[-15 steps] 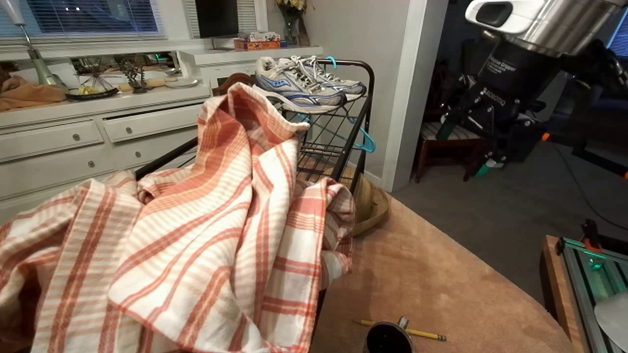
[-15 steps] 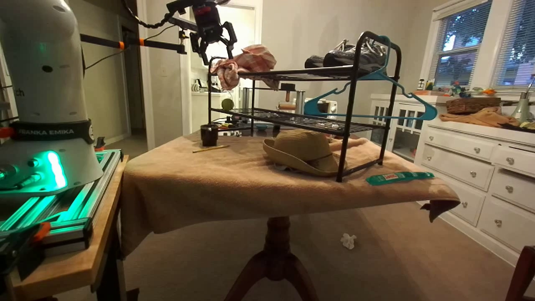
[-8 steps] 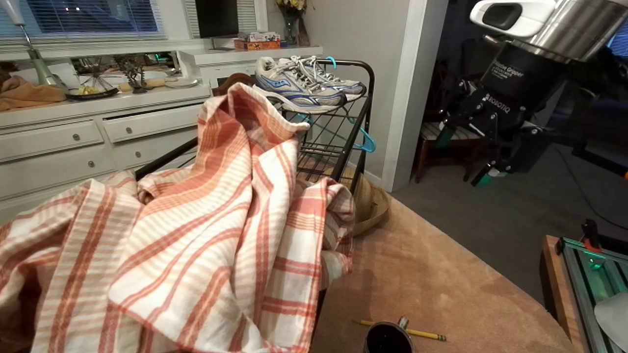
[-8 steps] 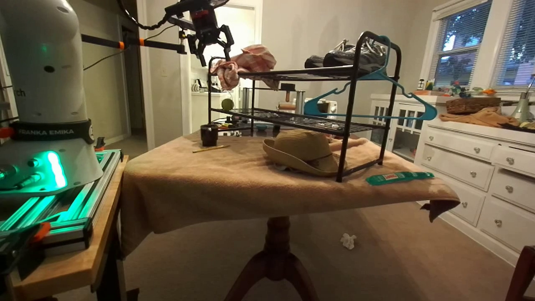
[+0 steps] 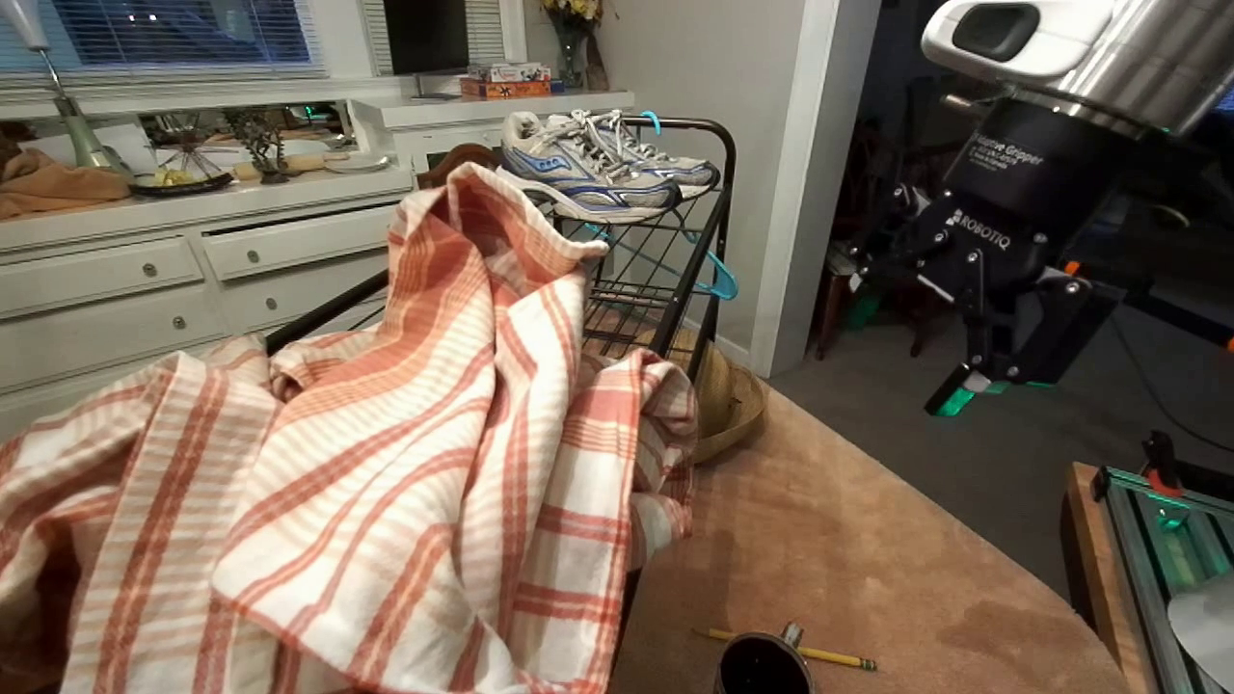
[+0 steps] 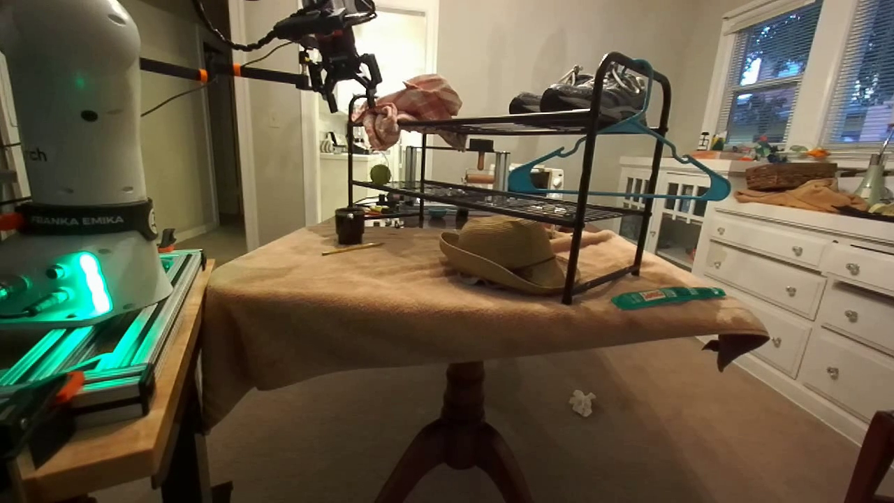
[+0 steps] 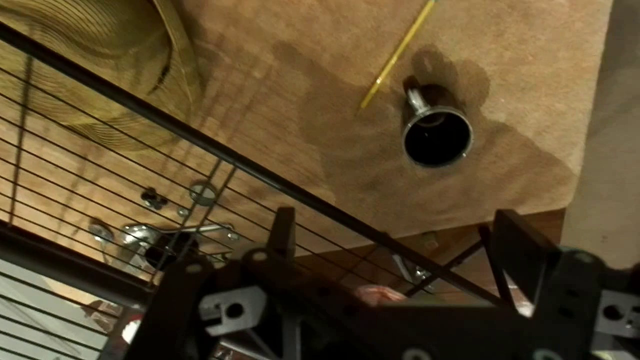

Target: Fold the blanket in half

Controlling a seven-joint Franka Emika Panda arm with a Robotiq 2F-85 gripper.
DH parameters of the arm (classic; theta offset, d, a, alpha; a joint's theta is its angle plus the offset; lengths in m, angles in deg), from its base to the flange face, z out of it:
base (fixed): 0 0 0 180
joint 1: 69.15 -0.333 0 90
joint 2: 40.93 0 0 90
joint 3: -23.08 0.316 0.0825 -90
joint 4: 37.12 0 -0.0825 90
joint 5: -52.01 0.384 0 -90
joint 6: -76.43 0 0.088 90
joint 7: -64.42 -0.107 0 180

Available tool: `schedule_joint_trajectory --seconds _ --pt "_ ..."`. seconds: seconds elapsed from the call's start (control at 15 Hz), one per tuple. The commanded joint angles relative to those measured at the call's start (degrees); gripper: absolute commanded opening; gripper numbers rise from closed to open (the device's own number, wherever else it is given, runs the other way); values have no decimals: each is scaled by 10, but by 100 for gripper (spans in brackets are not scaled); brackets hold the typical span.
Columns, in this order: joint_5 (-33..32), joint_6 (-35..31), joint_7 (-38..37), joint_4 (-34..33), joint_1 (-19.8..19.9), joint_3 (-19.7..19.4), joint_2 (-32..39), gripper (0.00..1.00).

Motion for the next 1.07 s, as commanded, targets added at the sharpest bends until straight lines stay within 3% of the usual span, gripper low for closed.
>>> schedule_joint_trajectory --seconds 0.0,0.2,0.6,1.0 --pt "58 -86 -42 -8 -28 19 55 100" --pt "89 -163 -63 -15 -44 25 95 100" --pt "132 -294 -31 -25 -88 -4 168 100" --pt "157 -344 12 -31 -133 -53 206 100"
